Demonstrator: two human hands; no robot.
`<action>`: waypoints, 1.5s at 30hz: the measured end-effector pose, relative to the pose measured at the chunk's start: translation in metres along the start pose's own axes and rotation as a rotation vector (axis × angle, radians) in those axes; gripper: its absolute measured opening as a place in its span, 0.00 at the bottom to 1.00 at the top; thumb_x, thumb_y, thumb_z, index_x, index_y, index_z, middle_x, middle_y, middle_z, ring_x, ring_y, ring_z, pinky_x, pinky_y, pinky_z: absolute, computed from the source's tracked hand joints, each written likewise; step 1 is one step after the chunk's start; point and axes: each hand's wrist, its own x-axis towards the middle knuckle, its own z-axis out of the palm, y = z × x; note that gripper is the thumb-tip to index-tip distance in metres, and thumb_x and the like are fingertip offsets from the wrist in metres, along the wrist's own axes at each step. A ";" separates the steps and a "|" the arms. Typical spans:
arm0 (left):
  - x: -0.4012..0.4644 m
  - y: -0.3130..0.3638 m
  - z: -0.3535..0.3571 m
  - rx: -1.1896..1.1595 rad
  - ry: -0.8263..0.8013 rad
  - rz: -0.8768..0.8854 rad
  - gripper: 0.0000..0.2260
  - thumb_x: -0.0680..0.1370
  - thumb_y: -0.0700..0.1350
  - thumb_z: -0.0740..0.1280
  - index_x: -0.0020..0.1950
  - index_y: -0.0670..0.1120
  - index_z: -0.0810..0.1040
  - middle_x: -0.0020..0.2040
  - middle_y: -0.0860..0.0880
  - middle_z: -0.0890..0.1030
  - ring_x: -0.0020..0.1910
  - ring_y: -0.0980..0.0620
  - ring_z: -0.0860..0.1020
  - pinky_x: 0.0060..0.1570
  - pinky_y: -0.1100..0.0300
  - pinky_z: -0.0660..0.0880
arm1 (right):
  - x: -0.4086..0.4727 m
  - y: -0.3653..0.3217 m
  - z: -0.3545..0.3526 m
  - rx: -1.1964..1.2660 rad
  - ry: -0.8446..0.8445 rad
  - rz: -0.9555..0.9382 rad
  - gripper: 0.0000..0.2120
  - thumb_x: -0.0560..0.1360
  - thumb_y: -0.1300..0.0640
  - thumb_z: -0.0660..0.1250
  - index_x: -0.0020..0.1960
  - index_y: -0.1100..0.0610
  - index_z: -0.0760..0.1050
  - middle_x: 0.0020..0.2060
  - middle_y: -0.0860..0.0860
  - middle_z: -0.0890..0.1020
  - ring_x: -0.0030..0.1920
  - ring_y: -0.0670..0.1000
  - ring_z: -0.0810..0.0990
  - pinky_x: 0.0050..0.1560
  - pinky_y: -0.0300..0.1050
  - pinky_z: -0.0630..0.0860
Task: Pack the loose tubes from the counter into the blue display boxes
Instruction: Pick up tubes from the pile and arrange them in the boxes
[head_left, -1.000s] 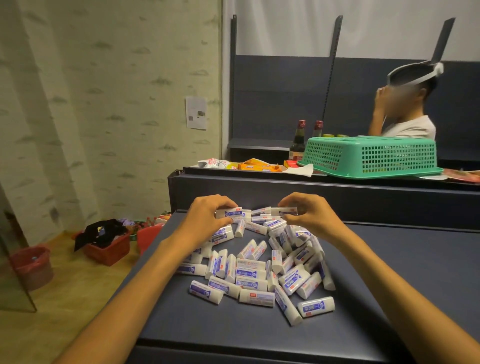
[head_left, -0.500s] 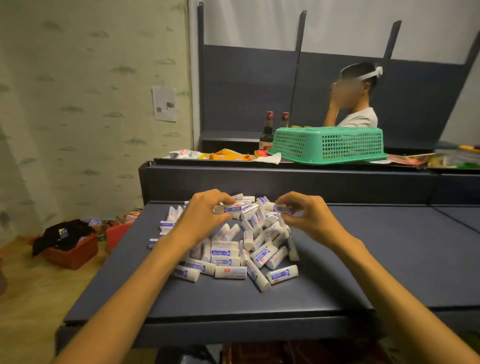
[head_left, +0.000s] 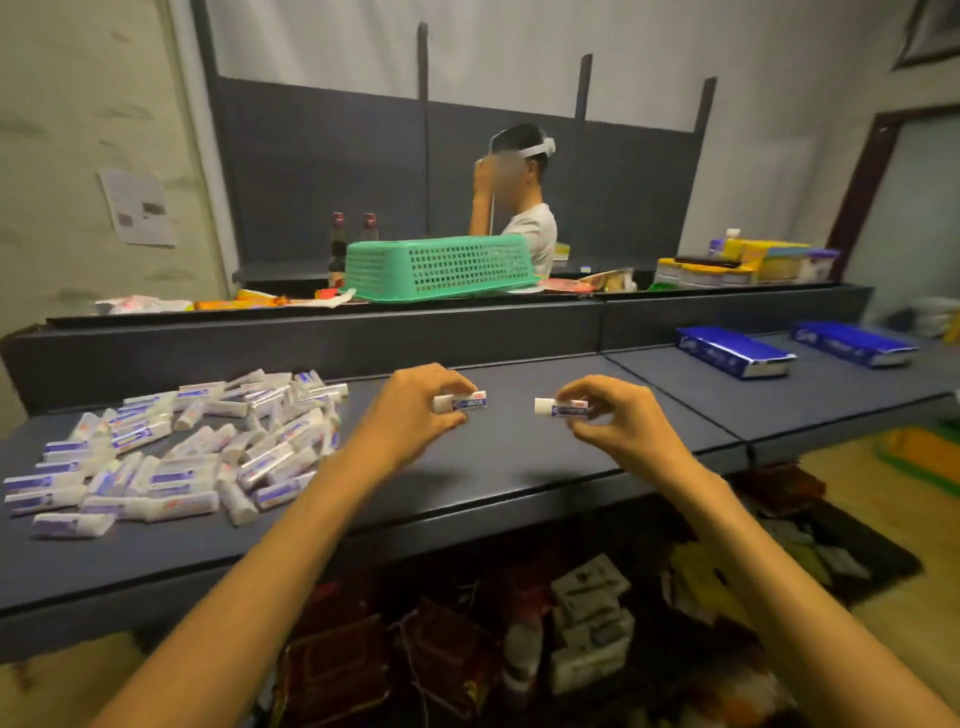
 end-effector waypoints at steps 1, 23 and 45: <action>0.007 0.016 0.015 -0.014 -0.008 0.007 0.14 0.68 0.39 0.77 0.52 0.45 0.84 0.48 0.48 0.83 0.46 0.50 0.81 0.50 0.58 0.75 | -0.011 0.011 -0.019 -0.012 0.006 0.019 0.12 0.69 0.67 0.74 0.51 0.57 0.81 0.45 0.50 0.84 0.44 0.51 0.82 0.48 0.46 0.79; 0.206 0.181 0.285 -0.100 -0.073 0.058 0.14 0.71 0.42 0.76 0.56 0.48 0.82 0.51 0.49 0.82 0.49 0.50 0.79 0.51 0.51 0.78 | -0.048 0.284 -0.239 -0.194 0.029 0.233 0.12 0.72 0.59 0.73 0.54 0.51 0.79 0.51 0.50 0.80 0.48 0.44 0.76 0.49 0.39 0.77; 0.338 0.190 0.408 0.088 0.036 -0.239 0.16 0.72 0.43 0.75 0.58 0.46 0.81 0.54 0.48 0.82 0.54 0.51 0.79 0.50 0.57 0.78 | 0.097 0.494 -0.283 -0.007 -0.270 0.047 0.13 0.74 0.56 0.72 0.57 0.49 0.79 0.58 0.49 0.79 0.49 0.44 0.76 0.40 0.31 0.72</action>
